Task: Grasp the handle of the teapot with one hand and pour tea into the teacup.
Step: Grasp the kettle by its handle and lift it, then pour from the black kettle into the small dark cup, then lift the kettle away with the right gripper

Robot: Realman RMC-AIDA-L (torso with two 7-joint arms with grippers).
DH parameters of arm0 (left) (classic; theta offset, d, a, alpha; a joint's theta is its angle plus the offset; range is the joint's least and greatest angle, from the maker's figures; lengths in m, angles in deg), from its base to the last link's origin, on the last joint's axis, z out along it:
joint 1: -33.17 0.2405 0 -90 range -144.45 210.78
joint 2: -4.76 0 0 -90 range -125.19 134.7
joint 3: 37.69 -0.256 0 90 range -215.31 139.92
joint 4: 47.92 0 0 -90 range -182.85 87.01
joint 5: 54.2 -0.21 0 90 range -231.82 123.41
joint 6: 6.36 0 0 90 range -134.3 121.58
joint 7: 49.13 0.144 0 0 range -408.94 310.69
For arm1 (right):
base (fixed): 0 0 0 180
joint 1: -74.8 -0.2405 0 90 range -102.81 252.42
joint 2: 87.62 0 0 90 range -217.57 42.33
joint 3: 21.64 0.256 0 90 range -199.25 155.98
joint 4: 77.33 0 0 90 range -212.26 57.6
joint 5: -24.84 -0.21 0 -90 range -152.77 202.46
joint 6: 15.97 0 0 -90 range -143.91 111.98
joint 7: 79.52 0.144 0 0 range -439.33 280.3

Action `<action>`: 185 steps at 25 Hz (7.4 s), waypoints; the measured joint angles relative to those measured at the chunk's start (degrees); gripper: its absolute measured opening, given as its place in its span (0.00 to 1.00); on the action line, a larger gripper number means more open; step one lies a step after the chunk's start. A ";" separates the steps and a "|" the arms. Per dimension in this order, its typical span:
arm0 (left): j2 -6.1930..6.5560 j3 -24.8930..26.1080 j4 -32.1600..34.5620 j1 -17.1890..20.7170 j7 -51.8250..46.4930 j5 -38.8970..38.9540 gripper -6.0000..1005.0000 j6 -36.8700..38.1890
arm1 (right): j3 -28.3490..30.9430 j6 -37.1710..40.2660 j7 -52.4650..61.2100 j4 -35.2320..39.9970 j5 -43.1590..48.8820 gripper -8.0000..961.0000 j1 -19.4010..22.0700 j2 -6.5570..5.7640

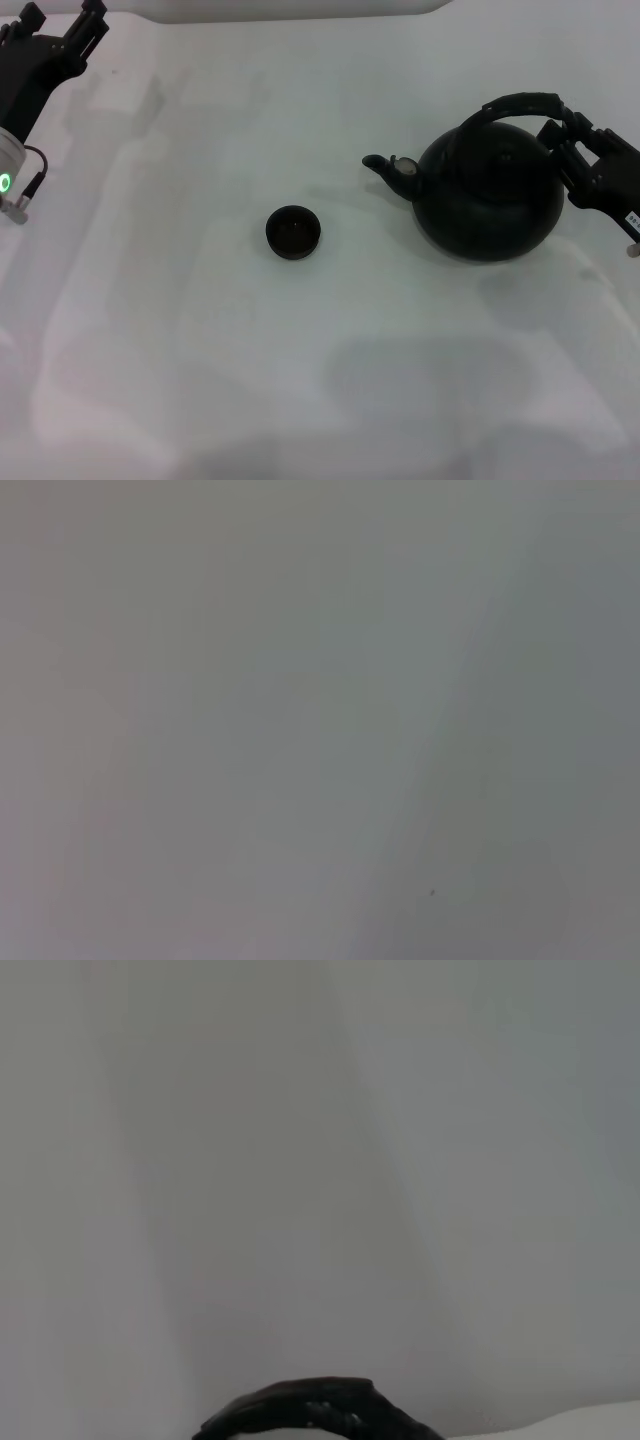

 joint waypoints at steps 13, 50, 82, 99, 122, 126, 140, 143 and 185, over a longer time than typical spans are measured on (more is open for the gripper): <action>-0.05 -0.16 0.00 0.00 -0.40 0.00 0.87 -0.01 | -0.36 -0.15 -0.30 1.32 0.21 0.22 -0.09 0.00; -0.01 -1.60 -0.18 0.58 -2.76 -0.06 0.87 -0.01 | -0.53 -4.01 -15.71 4.58 3.75 0.19 -11.14 -0.26; 0.18 -1.65 -1.41 0.18 -2.51 -0.28 0.87 -0.04 | -0.69 -4.42 -32.05 7.59 6.08 0.17 -10.72 0.09; 0.12 -1.83 -1.27 -0.20 -2.50 -0.46 0.87 -0.29 | -0.31 -6.01 -38.66 8.46 5.73 0.15 -11.06 0.17; 0.09 -1.82 -1.41 -0.15 -2.88 -0.18 0.87 -0.33 | -0.68 -5.96 -47.47 9.07 5.99 0.14 -10.90 0.17; 0.09 -1.82 -1.48 -0.01 -2.88 -0.18 0.87 -0.39 | -0.71 -5.96 -48.90 9.06 6.02 0.14 -10.90 0.17; 0.00 -1.83 -1.50 0.03 -2.88 -0.16 0.87 -0.22 | -1.31 -6.15 -51.76 9.06 5.99 0.14 -10.99 0.19; 0.00 -1.82 -1.49 0.01 -2.88 -0.14 0.87 -0.23 | -1.27 -6.39 -51.79 9.06 5.78 0.14 -10.99 0.25; 0.00 -1.83 -1.49 -0.21 -2.71 -0.09 0.87 -0.58 | -1.19 -6.57 -52.03 9.16 5.70 0.13 -10.83 0.25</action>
